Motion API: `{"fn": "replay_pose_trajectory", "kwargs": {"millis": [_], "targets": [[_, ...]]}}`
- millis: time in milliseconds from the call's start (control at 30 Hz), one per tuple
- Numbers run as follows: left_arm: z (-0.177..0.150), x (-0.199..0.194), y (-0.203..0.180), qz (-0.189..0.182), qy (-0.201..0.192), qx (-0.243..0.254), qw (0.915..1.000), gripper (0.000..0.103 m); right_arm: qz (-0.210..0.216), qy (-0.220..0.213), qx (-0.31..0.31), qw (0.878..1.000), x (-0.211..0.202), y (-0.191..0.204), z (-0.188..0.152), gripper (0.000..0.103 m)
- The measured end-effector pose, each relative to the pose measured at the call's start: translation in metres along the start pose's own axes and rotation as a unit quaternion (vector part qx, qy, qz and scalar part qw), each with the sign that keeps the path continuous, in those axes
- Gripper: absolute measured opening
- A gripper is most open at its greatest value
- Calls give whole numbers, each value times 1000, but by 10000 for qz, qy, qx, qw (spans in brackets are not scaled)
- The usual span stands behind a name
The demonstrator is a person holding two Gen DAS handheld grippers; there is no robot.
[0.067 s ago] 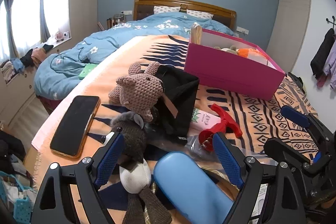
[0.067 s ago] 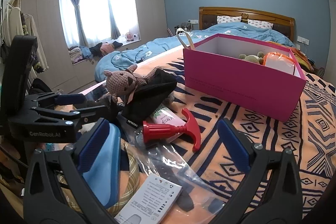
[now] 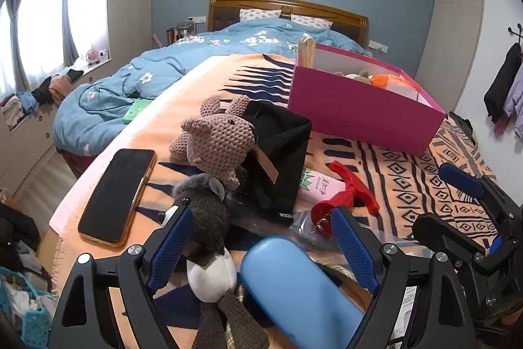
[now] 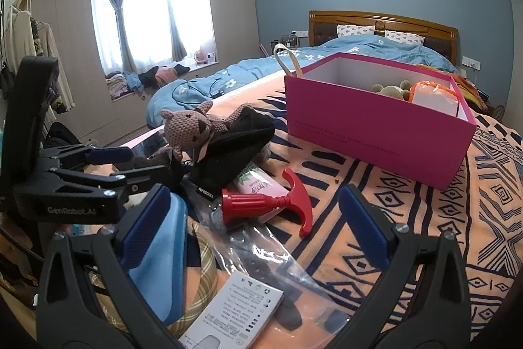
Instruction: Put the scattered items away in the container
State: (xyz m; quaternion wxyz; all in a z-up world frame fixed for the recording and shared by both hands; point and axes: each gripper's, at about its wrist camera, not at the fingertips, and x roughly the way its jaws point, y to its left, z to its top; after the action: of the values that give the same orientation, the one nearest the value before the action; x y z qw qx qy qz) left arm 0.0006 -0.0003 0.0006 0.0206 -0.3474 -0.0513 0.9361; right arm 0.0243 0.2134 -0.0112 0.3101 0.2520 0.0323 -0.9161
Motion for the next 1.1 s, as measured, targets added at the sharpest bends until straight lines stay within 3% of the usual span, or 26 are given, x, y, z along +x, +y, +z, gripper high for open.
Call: {"fn": "replay_pose_trajectory", "kwargs": {"millis": [133, 1100], "targets": [[3, 12, -3, 32, 248, -32, 9997, 88, -3, 25, 9, 10000, -1, 0, -1, 103], [2, 13, -4, 107, 171, 33, 9998, 88, -27, 104, 43, 9999, 7, 3, -1, 103]]}}
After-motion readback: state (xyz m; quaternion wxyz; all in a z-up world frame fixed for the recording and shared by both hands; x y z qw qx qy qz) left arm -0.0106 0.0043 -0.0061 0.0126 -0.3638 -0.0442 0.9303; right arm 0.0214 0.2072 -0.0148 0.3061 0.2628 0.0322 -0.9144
